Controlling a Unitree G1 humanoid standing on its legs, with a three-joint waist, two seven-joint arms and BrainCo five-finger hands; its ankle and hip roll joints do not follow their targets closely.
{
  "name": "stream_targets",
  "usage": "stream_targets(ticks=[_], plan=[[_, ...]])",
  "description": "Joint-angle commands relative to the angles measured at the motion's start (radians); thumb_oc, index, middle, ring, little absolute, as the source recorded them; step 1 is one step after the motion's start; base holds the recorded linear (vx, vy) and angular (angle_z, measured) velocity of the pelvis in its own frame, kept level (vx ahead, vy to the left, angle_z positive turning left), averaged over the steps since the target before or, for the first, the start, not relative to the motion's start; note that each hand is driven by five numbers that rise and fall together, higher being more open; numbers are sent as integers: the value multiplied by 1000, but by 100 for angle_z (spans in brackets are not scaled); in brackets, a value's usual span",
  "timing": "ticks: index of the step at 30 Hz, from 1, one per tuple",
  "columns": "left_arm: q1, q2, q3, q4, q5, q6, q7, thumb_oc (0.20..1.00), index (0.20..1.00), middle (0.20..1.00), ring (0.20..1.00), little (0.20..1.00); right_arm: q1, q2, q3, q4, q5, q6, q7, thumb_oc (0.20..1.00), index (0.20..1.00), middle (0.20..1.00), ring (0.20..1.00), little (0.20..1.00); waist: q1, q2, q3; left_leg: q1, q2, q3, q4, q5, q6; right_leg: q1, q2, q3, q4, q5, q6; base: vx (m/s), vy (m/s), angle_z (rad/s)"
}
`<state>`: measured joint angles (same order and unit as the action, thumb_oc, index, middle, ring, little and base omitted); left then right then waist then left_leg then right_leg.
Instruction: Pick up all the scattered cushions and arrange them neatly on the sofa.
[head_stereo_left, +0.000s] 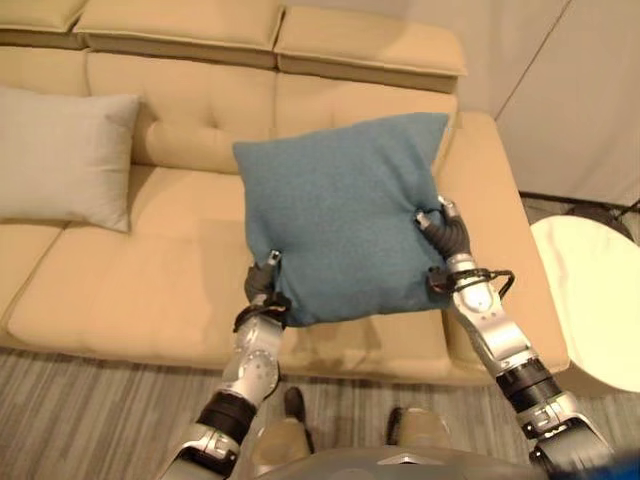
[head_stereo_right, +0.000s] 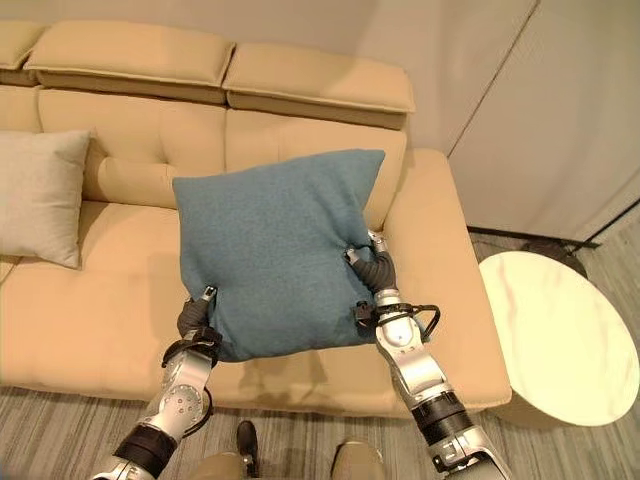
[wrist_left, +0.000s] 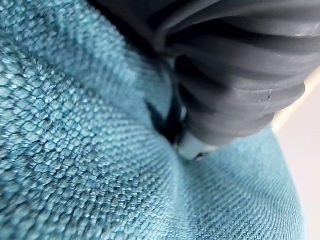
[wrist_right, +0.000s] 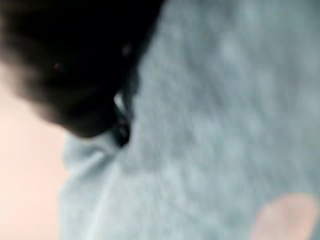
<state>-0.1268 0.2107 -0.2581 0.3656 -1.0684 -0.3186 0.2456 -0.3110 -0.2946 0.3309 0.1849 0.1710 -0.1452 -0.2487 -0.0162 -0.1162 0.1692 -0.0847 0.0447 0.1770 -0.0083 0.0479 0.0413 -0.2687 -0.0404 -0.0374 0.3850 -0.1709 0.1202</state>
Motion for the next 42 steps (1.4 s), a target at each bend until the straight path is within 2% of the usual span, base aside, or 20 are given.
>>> stream_targets(ticks=[1,3,6,9,11,12,15,16,19,23,24,25,26,28,32,35,36,38,39,42], plan=[[-125,-80,-97,-208,74,-46,-124,200,200,200,200,200,-90,49,86,-83,-4,-89,67,200,200,200,200,200,-12,-6,-15,71,-83,-72,31,-86,-4,91,41,-19,-206,170,-22,155,-43,59],[-125,-91,-109,-195,77,-40,-139,200,200,200,200,200,-70,30,74,-83,-6,-90,68,200,200,200,200,200,-16,-9,-24,67,-91,-88,48,-86,-19,130,40,-4,-244,168,-33,103,-54,64],[-122,-113,-126,-187,62,-21,-173,200,200,200,200,200,-31,-4,40,-101,6,-96,65,200,200,200,200,200,-40,-11,-28,41,-73,-60,159,-105,-66,202,8,-95,-295,166,-44,125,-100,93],[-119,-116,-132,-186,57,-13,-175,200,200,200,200,200,-21,-10,36,-109,7,-96,63,200,200,200,200,200,-41,-15,-25,31,-59,-54,206,-103,-78,234,1,-116,-309,164,-50,67,-58,99],[-113,-111,-131,-190,55,-5,-178,200,200,200,200,200,-6,-14,27,-116,9,-97,67,200,200,200,200,200,-38,-22,-28,26,-37,-42,191,-99,-79,255,-6,-134,-328,162,-46,48,-24,22],[-108,-105,-130,-195,49,0,-180,200,200,200,200,200,7,-14,16,-121,7,-98,68,200,200,200,200,200,-33,-23,-43,32,-18,-42,121,-75,-81,262,-6,-152,-350,168,-38,39,4,24],[-110,-102,-133,-196,47,-2,-177,200,200,200,200,200,8,-11,19,-121,4,-97,66,200,200,200,200,200,-32,-25,-49,27,-12,-54,86,-51,-83,261,-6,-150,-357,170,-34,49,46,31],[-112,-101,-126,-195,47,-9,-169,200,200,200,200,200,7,-13,19,-114,9,-96,61,200,200,200,200,200,-23,-32,-54,2,5,-97,51,-19,-94,265,-9,-131,-373,175,-28,93,116,12],[-107,-105,-119,-199,47,-17,-162,200,200,200,200,200,3,-11,22,-109,8,-94,59,200,200,200,200,200,-11,-32,-53,-26,17,-138,28,15,-108,269,-14,-109,-389,184,-21,107,159,-20],[-91,-105,-120,-203,57,-15,-162,200,200,200,200,200,14,-3,17,-116,1,-89,71,200,200,200,200,200,-11,-23,-65,3,1,-116,34,-17,-82,276,-46,-90,-341,165,4,152,269,-34],[-87,-101,-122,-203,60,-11,-165,200,200,200,200,200,14,3,19,-116,-3,-84,79,200,200,200,200,200,-7,-20,-57,27,-12,-98,34,-34,-61,256,-63,-65,-267,169,17,131,558,-23],[-97,-83,-125,-203,83,-15,-161,200,200,200,200,200,2,22,29,-112,-6,-84,77,200,200,200,200,200,-7,-15,-34,53,-21,-64,34,-47,-32,179,-96,-53,-97,243,45,66,501,-58],[-103,-76,-126,-203,95,-22,-156,200,200,200,200,200,-13,34,38,-100,-6,-83,79,200,200,200,200,200,-5,-11,-23,62,-20,-57,33,-51,-25,147,-97,-50,-42,248,44,66,458,-92],[-92,-68,-106,-208,102,-22,-154,200,200,200,200,200,-41,47,54,-85,-6,-79,83,200,200,200,200,200,-7,-8,-23,105,-29,-44,7,-60,-21,111,-73,-72,-49,233,33,117,219,-83],[-82,-66,-84,-216,104,-24,-150,200,200,200,200,200,-76,46,76,-61,-3,-80,95,200,200,200,200,200,-12,-15,-34,148,-54,-28,-35,-67,-19,92,-20,-134,-230,237,9,123,50,-44],[-78,-79,-84,-204,107,-21,-156,200,200,200,200,200,-58,34,76,-65,-7,-79,102,200,200,200,200,200,-23,-19,-45,152,-63,-35,-17,-83,-25,131,-11,-119,-302,242,8,145,-26,-13],[-80,-91,-94,-197,94,-19,-164,200,200,200,200,200,-41,23,61,-62,-7,-83,96,200,200,200,200,200,-37,-22,-49,143,-64,-43,5,-87,-34,156,18,-55,-318,230,-7,140,-49,18],[-77,-100,-95,-200,85,-9,-184,200,200,200,200,200,-23,1,40,-85,-6,-82,98,200,200,200,200,200,-39,-28,-57,129,-60,-24,87,-113,-61,194,-2,-106,-350,231,-13,139,-69,39],[-75,-101,-102,-198,86,-4,-190,200,200,200,200,200,-8,-8,31,-93,0,-86,94,200,200,200,200,200,-47,-31,-57,108,-47,-20,155,-117,-74,215,6,-94,-363,225,-28,122,-98,71],[-72,-109,-109,-197,84,-5,-192,200,200,200,200,200,7,-22,29,-102,11,-92,97,200,200,200,200,200,-41,-37,-42,50,-33,-66,309,-69,-110,259,14,-84,-379,215,-54,98,-52,35]])
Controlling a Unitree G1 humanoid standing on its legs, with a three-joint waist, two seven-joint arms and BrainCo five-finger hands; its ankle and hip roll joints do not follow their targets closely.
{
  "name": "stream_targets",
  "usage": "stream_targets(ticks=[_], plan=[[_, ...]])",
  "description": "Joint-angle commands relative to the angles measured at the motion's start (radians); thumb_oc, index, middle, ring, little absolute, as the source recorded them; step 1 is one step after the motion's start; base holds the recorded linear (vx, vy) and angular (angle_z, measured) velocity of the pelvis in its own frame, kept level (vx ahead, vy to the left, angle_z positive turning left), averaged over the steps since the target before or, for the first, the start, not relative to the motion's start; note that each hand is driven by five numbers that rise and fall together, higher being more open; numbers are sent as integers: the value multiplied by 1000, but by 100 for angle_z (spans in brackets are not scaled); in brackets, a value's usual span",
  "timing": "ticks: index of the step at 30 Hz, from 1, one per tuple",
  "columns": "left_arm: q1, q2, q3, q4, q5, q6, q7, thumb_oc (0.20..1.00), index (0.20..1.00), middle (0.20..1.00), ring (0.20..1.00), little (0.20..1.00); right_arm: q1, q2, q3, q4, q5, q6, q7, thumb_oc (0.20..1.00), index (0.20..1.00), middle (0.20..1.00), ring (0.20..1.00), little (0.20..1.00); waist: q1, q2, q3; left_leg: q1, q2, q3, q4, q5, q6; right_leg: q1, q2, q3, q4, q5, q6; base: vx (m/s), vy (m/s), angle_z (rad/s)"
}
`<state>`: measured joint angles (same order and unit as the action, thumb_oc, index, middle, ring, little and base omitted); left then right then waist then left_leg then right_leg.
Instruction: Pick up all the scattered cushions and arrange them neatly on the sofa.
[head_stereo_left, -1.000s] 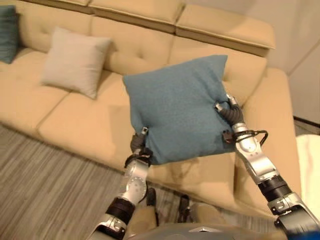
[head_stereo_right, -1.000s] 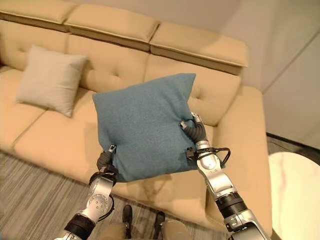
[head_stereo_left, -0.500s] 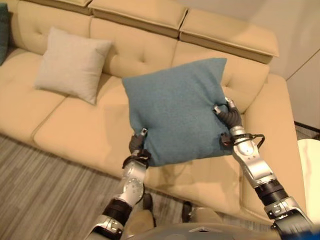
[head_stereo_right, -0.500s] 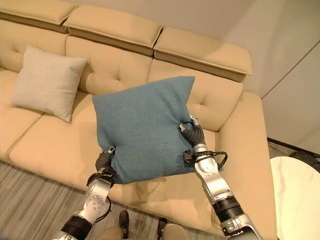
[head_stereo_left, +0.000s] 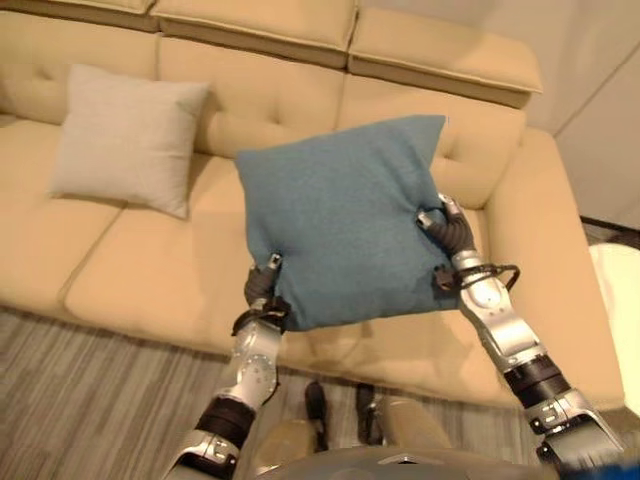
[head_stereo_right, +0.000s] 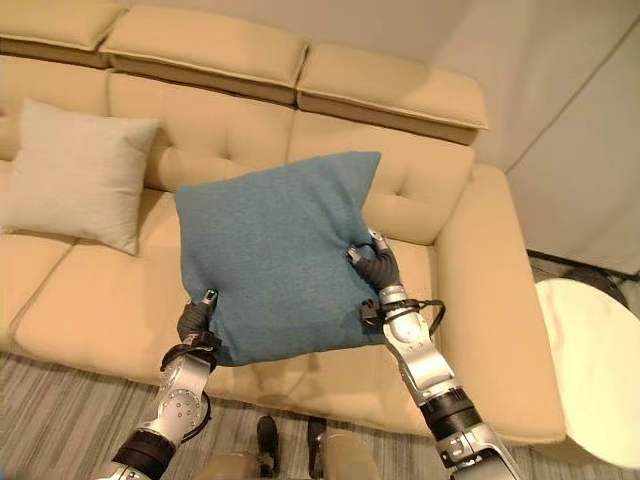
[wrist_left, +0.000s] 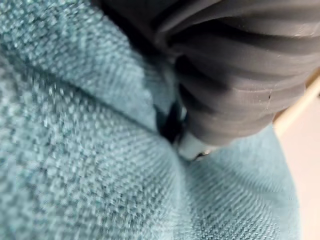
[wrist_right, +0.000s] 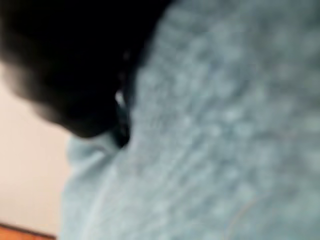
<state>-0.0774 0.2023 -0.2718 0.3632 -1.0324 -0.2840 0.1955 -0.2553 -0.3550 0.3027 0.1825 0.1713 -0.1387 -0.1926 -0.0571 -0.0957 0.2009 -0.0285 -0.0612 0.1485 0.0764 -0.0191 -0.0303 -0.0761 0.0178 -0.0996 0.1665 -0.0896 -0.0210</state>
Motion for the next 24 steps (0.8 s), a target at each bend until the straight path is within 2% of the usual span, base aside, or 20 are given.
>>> stream_targets(ticks=[1,5,6,8,9,10,11,15,18,20,21,22,24], plan=[[-120,-102,-97,-199,46,-41,-137,200,200,200,200,200,-44,39,57,-102,16,-97,37,200,200,200,200,200,6,-60,-71,-24,79,-56,222,2,-35,75,-46,-7,-166,129,88,89,13,15],[-118,-95,-93,-207,60,-38,-129,200,200,200,200,200,-37,38,52,-108,22,-102,38,200,200,200,200,200,14,-63,-76,-50,93,-91,141,-18,-20,84,-61,10,-174,121,101,119,68,-17],[-127,-95,-96,-209,59,-49,-121,200,200,200,200,200,-42,40,55,-94,22,-102,28,200,200,200,200,200,25,-38,-86,-76,122,-187,-23,76,-34,96,-51,50,-168,97,105,286,203,-36],[-133,-101,-98,-203,60,-55,-112,200,200,200,200,200,-44,40,54,-90,22,-100,25,200,200,200,200,200,29,-24,-81,-99,129,-207,-64,126,-49,112,-51,65,-155,75,105,250,217,-37],[-130,-103,-98,-198,58,-51,-114,200,200,200,200,200,-40,38,54,-94,21,-99,32,200,200,200,200,200,27,-19,-83,-85,127,-202,-76,111,-45,113,-54,72,-146,64,107,310,359,-66],[-119,-90,-98,-204,67,-45,-120,200,200,200,200,200,-30,47,53,-98,10,-94,36,200,200,200,200,200,28,-16,-97,-64,111,-194,-63,92,-27,122,-84,89,-136,61,123,256,306,-78],[-119,-89,-98,-204,68,-45,-120,200,200,200,200,200,-30,47,53,-98,10,-94,36,200,200,200,200,200,30,-16,-96,-62,110,-192,-62,90,-26,123,-84,91,-136,60,124,262,303,-76],[-118,-68,-74,-225,81,-57,-109,200,200,200,200,200,-66,80,81,-88,-13,-88,42,200,200,200,200,200,55,-10,-87,-34,100,-100,-35,41,14,91,-134,102,-50,64,160,97,233,-69],[-133,-40,-53,-234,117,-71,-92,200,200,200,200,200,-114,115,120,-69,-24,-82,52,200,200,200,200,200,67,-8,-68,1,95,-35,-21,8,34,14,-165,91,60,124,193,84,225,-122],[-133,-33,-41,-230,133,-73,-84,200,200,200,200,200,-130,122,129,-66,-32,-79,55,200,200,200,200,200,66,-10,-71,19,92,-22,-25,-7,34,1,-184,61,16,148,194,130,68,-65],[-139,-24,-28,-232,142,-76,-78,200,200,200,200,200,-143,115,127,-65,-31,-82,59,200,200,200,200,200,61,-9,-79,39,90,-18,-39,-19,29,-14,-195,34,-80,170,191,237,-24,-36],[-143,-22,-28,-233,154,-76,-70,200,200,200,200,200,-133,106,124,-75,-36,-81,63,200,200,200,200,200,45,-13,-77,40,88,-38,-30,-21,25,-13,-192,63,-98,183,201,256,-33,-13],[-144,-30,-27,-221,172,-75,-74,200,200,200,200,200,-122,95,114,-79,-45,-85,63,200,200,200,200,200,43,-16,-86,53,88,-46,-44,-20,19,4,-188,69,-118,180,192,236,-68,30]])
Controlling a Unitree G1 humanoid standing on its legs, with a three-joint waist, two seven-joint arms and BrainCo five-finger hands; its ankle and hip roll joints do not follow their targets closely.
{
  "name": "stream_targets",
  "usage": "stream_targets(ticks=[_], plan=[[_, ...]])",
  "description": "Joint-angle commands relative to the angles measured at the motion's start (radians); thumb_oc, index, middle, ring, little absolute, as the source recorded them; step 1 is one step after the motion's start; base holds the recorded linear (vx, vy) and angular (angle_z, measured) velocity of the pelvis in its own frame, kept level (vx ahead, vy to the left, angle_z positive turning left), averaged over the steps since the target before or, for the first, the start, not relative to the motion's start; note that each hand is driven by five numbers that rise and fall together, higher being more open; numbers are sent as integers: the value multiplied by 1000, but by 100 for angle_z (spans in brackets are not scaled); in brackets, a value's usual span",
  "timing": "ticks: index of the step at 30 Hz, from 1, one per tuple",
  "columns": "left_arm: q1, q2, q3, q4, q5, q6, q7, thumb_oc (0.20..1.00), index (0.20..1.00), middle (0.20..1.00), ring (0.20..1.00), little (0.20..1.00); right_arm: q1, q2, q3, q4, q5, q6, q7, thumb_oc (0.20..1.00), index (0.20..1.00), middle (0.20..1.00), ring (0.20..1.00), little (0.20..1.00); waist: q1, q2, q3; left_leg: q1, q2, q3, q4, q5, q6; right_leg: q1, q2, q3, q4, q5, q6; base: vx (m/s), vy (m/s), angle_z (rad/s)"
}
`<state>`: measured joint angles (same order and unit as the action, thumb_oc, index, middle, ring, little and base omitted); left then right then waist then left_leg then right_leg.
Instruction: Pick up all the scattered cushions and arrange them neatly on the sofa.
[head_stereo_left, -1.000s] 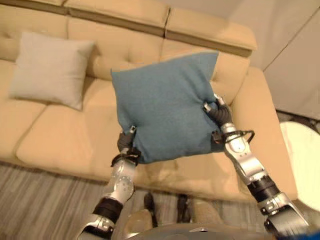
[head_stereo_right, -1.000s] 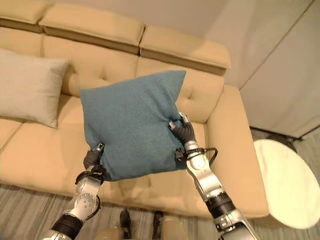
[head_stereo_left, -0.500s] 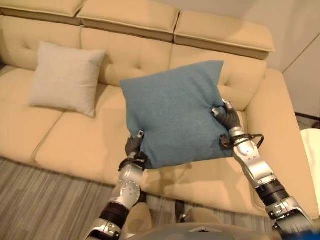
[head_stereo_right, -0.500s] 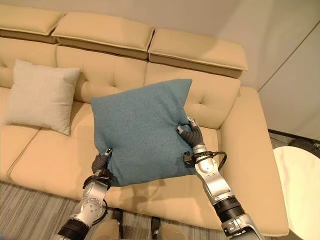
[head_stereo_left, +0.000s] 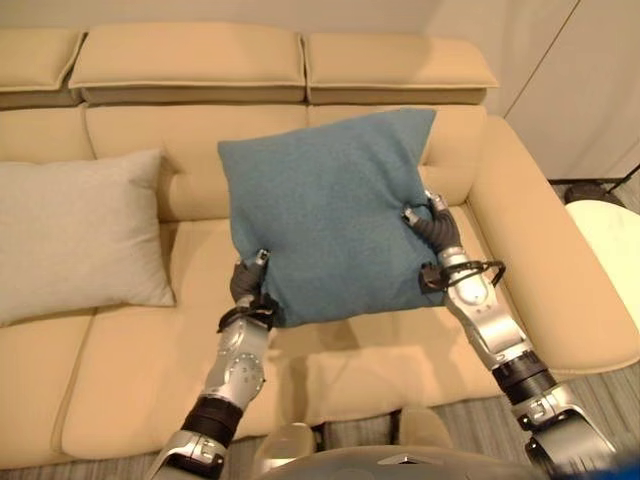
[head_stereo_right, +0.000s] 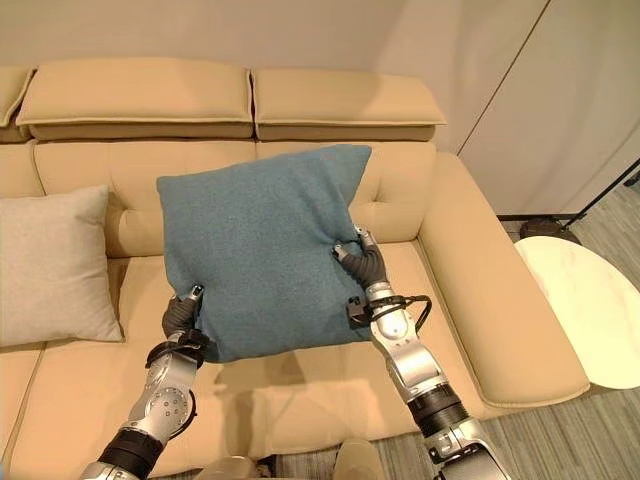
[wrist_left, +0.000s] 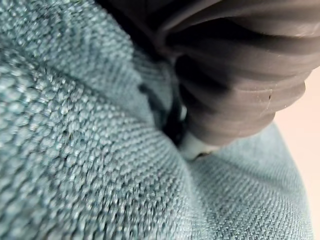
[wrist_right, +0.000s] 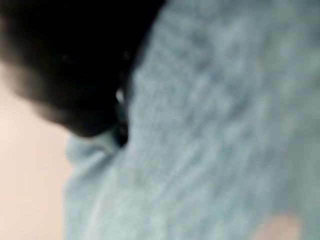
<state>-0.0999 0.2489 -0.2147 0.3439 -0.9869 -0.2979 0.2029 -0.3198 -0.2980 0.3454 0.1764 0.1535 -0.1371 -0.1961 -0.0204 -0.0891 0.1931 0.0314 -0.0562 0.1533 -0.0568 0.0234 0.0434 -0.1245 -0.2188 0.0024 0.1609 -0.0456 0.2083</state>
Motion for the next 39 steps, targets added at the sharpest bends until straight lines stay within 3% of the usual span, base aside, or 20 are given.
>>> stream_targets(ticks=[1,4,8,10,11,17,30,39], plan=[[-140,-73,-94,-193,164,-55,-74,200,200,200,200,200,-60,16,58,-84,-36,-91,60,200,200,200,200,200,-1,-14,-92,9,91,-55,56,-55,-64,77,56,-57,-154,129,-44,211,-87,57],[-165,-64,-101,-188,200,-53,-59,200,200,200,200,200,-78,9,58,-84,-36,-94,53,200,200,200,200,200,-6,-9,-90,10,99,-59,45,-50,-69,81,62,-68,-165,121,-50,103,-88,28],[-351,-46,-143,-112,284,-66,15,200,200,200,200,200,-216,0,81,-23,-60,-106,-15,200,200,200,200,200,-19,8,-23,-88,117,-77,50,-22,-87,5,75,-90,-166,117,-68,-173,-98,8],[-444,-32,-158,-66,307,-83,55,200,200,200,200,200,-293,0,94,24,-58,-111,-52,200,200,200,200,200,-23,14,7,-150,120,-84,62,-8,-89,-62,79,-86,-147,122,-74,-254,-31,0],[-601,-14,-181,27,341,-103,120,200,200,200,200,200,-430,-6,116,115,-58,-109,-105,200,200,200,200,200,-29,22,40,-248,123,-85,82,12,-91,-171,81,-72,-106,133,-76,-291,-19,-1],[-831,-20,-193,127,366,-131,192,200,200,200,200,200,-654,-21,138,252,-71,-110,-190,200,200,200,200,200,-31,43,62,-395,116,-106,126,27,-99,-310,68,-62,-49,132,-76,-79,-9,-5],[-1008,-33,-170,100,452,-187,291,200,200,200,200,200,-852,-51,132,230,-237,-135,-316,200,200,200,200,200,-31,63,75,-508,110,-122,141,31,-112,-422,58,-62,-12,120,-72,29,-13,5],[-1222,-31,-208,293,476,-166,366,200,200,200,200,200,-1039,-18,179,421,-277,-122,-429,200,200,200,200,200,-26,75,97,-614,117,-153,108,77,-116,-557,67,-57,28,120,-65,6,-23,6]])
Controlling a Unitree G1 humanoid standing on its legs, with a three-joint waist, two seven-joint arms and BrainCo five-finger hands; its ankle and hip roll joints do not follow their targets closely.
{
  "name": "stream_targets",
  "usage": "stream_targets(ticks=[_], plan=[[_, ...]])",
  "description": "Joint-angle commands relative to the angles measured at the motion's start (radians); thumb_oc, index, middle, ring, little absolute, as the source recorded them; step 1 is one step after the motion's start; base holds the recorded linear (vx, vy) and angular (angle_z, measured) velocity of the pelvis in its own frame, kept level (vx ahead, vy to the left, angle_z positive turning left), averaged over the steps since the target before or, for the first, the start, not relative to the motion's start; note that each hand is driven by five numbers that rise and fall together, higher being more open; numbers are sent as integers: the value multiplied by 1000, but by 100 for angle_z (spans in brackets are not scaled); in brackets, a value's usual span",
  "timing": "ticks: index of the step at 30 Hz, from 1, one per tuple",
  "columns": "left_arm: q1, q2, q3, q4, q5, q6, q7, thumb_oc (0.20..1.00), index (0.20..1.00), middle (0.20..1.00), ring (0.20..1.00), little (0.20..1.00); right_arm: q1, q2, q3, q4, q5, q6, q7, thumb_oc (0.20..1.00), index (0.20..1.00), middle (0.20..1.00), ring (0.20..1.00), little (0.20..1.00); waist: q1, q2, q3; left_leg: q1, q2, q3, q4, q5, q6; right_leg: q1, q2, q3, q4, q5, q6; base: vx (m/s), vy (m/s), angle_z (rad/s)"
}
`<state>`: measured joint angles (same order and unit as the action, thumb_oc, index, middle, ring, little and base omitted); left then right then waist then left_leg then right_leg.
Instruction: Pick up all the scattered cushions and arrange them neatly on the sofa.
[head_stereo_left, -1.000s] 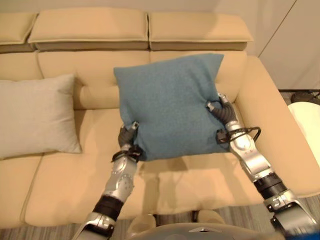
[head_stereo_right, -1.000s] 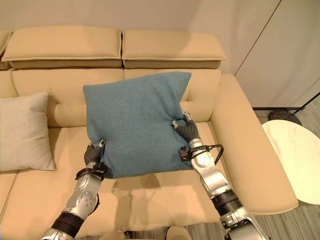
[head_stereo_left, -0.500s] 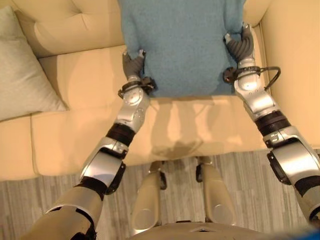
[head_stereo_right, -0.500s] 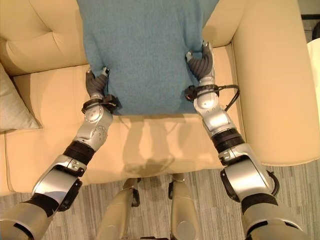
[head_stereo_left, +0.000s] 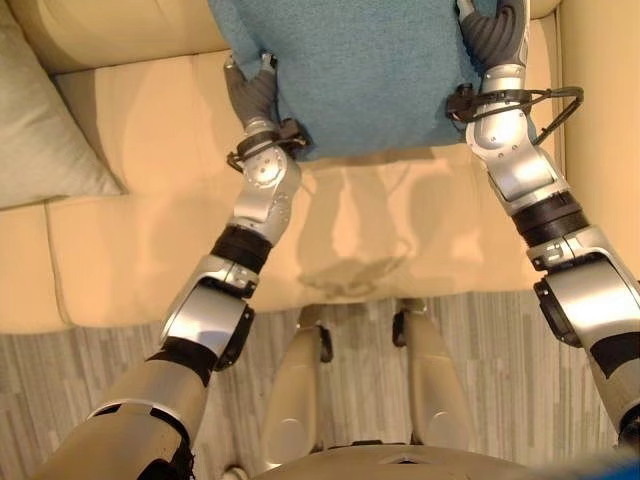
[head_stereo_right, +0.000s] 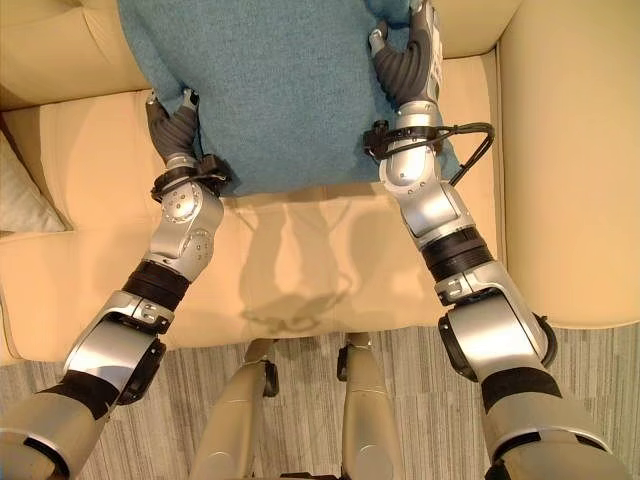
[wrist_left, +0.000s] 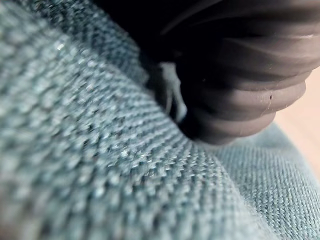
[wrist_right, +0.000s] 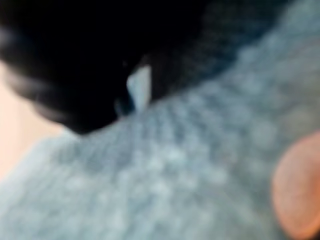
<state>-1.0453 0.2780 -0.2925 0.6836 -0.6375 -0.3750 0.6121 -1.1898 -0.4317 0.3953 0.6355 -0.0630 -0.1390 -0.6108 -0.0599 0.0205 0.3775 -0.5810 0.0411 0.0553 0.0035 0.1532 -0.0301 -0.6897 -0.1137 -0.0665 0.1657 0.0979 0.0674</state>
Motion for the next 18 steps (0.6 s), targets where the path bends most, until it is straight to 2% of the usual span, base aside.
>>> stream_targets(ticks=[1,4,9,12,13,14,15,16,17,18], plan=[[-306,-62,-134,-16,111,-87,-50,200,200,200,200,200,-191,126,129,-11,-51,-122,-23,200,200,200,200,200,12,-31,-88,-14,21,-59,35,-43,-45,-10,-38,13,26,-23,77,31,-27,9],[-427,-64,-157,97,72,-70,-58,200,200,200,200,200,-277,142,170,115,2,-114,-19,200,200,200,200,200,15,-24,-83,-44,28,-77,-21,-8,-51,-69,-27,18,32,-22,82,31,-26,9],[-506,-80,-177,174,51,-52,-73,200,200,200,200,200,-341,137,199,230,67,-109,-11,200,200,200,200,200,19,-8,-81,-70,27,-88,-73,31,-62,-119,-20,25,39,-23,85,3,6,0],[-525,-103,-178,206,19,-45,-84,200,200,200,200,200,-378,134,210,288,108,-98,3,200,200,200,200,200,22,-3,-80,-84,23,-84,-81,33,-65,-145,-19,24,43,-22,86,0,0,0],[-536,-103,-180,222,7,-44,-88,442,442,442,442,442,-389,138,216,319,133,-94,15,200,200,200,200,200,23,-3,-80,-88,21,-84,-83,31,-64,-149,-18,25,41,-21,87,0,0,0],[-542,-106,-180,236,-5,-44,-90,865,865,865,865,865,-403,134,231,345,148,-85,25,200,200,200,200,200,24,-2,-78,-92,21,-83,-83,33,-66,-158,-18,25,41,-18,87,0,0,0],[-553,-106,-182,242,-16,-42,-92,1000,1000,1000,1000,1000,-410,137,232,364,174,-85,31,278,278,278,278,278,26,-1,-77,-96,22,-82,-84,33,-67,-159,-19,21,36,-15,88,0,0,0],[-556,-108,-182,242,-22,-44,-93,1000,1000,1000,1000,1000,-419,132,240,376,184,-83,33,420,420,420,420,420,25,0,-74,-100,21,-81,-84,33,-68,-161,-18,22,32,-12,89,0,0,0],[-559,-111,-181,243,-26,-44,-90,1000,1000,1000,1000,1000,-428,127,249,385,187,-76,41,426,426,426,426,426,25,0,-73,-102,19,-81,-84,33,-68,-163,-17,23,29,-8,90,0,0,0],[-562,-110,-182,246,-29,-43,-92,1000,1000,1000,1000,1000,-434,121,259,391,193,-74,48,395,395,395,395,395,26,1,-72,-106,19,-81,-84,34,-69,-167,-17,22,24,-6,90,0,0,0]])
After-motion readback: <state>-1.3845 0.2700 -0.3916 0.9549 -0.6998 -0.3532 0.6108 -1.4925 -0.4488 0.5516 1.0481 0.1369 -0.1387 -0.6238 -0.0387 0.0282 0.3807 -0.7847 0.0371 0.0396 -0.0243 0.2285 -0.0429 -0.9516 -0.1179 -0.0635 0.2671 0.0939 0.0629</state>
